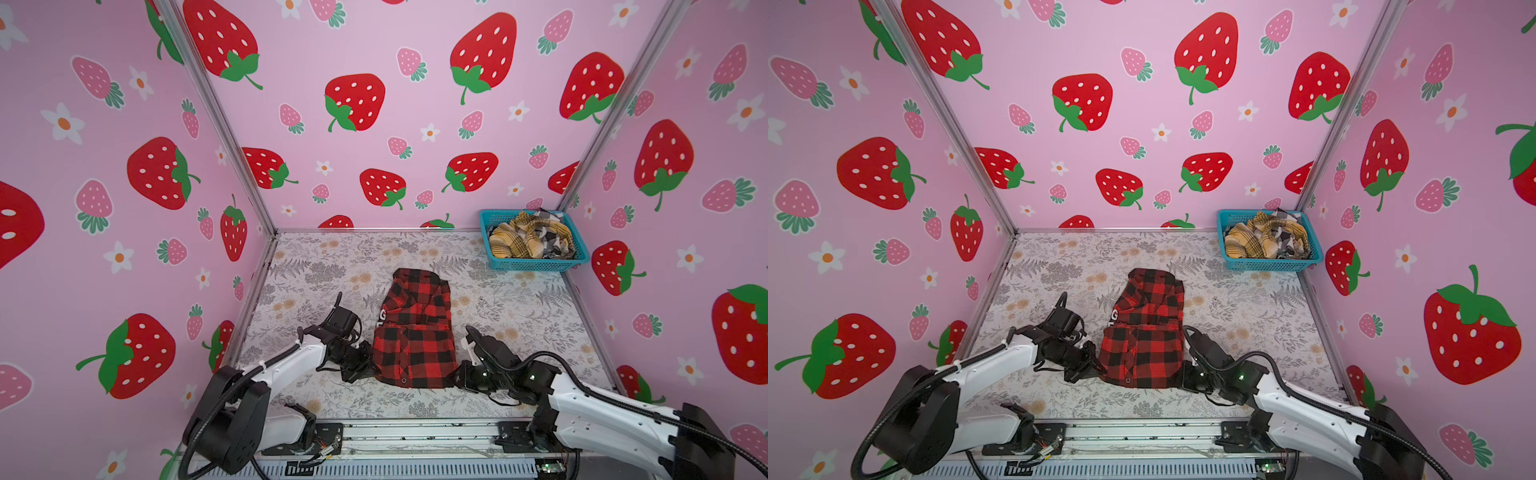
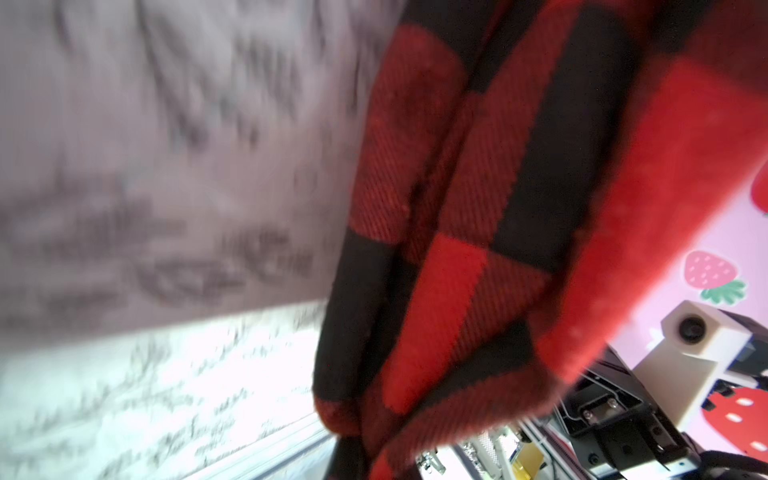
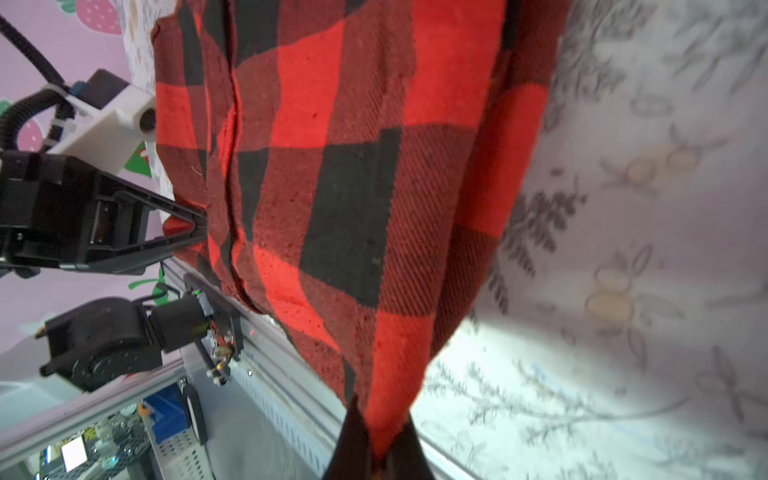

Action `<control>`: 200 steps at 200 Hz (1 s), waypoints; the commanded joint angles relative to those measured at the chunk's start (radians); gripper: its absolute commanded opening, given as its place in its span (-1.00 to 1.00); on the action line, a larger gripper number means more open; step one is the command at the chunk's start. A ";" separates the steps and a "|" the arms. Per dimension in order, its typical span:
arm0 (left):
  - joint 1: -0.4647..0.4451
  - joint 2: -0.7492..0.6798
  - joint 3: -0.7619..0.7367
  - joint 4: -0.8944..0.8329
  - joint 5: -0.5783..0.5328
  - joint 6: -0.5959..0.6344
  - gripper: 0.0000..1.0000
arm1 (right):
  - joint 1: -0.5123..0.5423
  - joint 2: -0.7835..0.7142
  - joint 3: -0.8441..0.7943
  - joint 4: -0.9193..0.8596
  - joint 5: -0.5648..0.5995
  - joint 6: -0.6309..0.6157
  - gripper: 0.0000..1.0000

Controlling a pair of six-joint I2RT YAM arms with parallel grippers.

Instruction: Fold and stack the long sleeve shirts

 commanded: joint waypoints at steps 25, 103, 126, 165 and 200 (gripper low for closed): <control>-0.094 -0.199 -0.025 -0.100 -0.032 -0.192 -1.00 | 0.168 -0.130 0.052 -0.223 0.209 0.201 -1.00; -0.073 -0.062 0.319 -0.048 -0.114 -0.256 -1.00 | -0.080 -0.072 0.350 -0.328 0.241 -0.050 -1.00; -0.029 0.099 0.452 -0.012 -0.090 -0.227 -1.00 | -0.330 0.038 0.395 -0.243 0.024 -0.219 -1.00; 0.083 0.548 0.859 -0.038 -0.099 -0.096 -0.40 | -0.689 0.472 0.604 -0.089 -0.200 -0.462 -0.73; 0.154 1.063 1.565 -0.341 -0.133 0.076 0.12 | -0.816 0.994 1.094 -0.155 -0.323 -0.637 0.27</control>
